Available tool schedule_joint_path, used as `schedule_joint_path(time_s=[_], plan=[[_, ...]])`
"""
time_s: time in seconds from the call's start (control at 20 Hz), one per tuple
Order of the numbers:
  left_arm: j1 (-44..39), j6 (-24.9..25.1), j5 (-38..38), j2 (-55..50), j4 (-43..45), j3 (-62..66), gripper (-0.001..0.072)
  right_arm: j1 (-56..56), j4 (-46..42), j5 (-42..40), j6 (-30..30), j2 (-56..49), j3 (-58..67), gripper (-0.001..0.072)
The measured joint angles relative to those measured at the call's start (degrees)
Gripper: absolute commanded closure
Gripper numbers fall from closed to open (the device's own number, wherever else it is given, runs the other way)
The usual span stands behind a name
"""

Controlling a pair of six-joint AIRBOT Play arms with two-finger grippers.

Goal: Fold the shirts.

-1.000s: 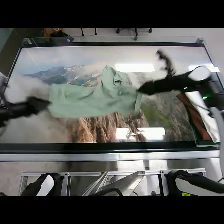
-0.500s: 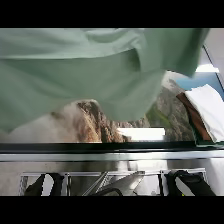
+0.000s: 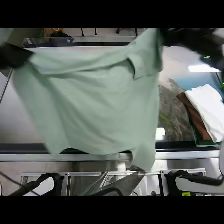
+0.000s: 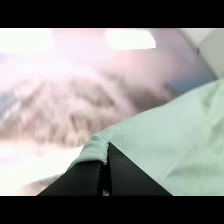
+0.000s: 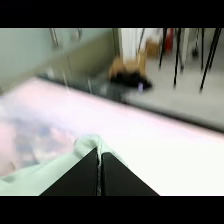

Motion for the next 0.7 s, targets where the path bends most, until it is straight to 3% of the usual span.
schedule_joint_path(time_s=[0.25,0.3,0.35,0.4,0.45,0.5,0.55,0.7], plan=[[-5.0,2.3,7.2,-23.0,6.5,-3.2,0.0690,0.3,0.4,-2.6,6.0,-22.6,0.0,0.0685],[-5.0,2.3,7.1,-27.0,6.8,-1.4,0.0688,0.4,0.5,-2.7,7.0,-25.5,0.0,0.0584],[-4.9,1.9,6.7,-30.6,6.9,0.9,0.0686,0.4,0.9,-3.0,7.8,-27.7,0.0,0.0436],[-4.6,1.2,5.2,-33.9,7.4,3.7,0.0685,0.4,1.1,-3.0,8.4,-29.3,0.1,0.0399],[-4.2,0.5,3.5,-36.5,7.7,6.6,0.0602,0.3,1.1,-3.0,8.9,-30.1,0.1,0.0399],[-3.7,-0.3,1.7,-38.4,7.7,9.7,0.0258,-0.2,1.4,-2.6,9.2,-30.1,0.1,0.0399],[-2.9,-0.8,-0.6,-39.8,7.8,13.0,0.0144,-0.9,1.4,-1.9,9.4,-29.5,0.2,0.0400],[-0.1,-4.0,-7.8,-41.0,8.1,20.6,0.0157,-5.2,1.2,4.7,11.5,-25.3,0.2,0.0404]])
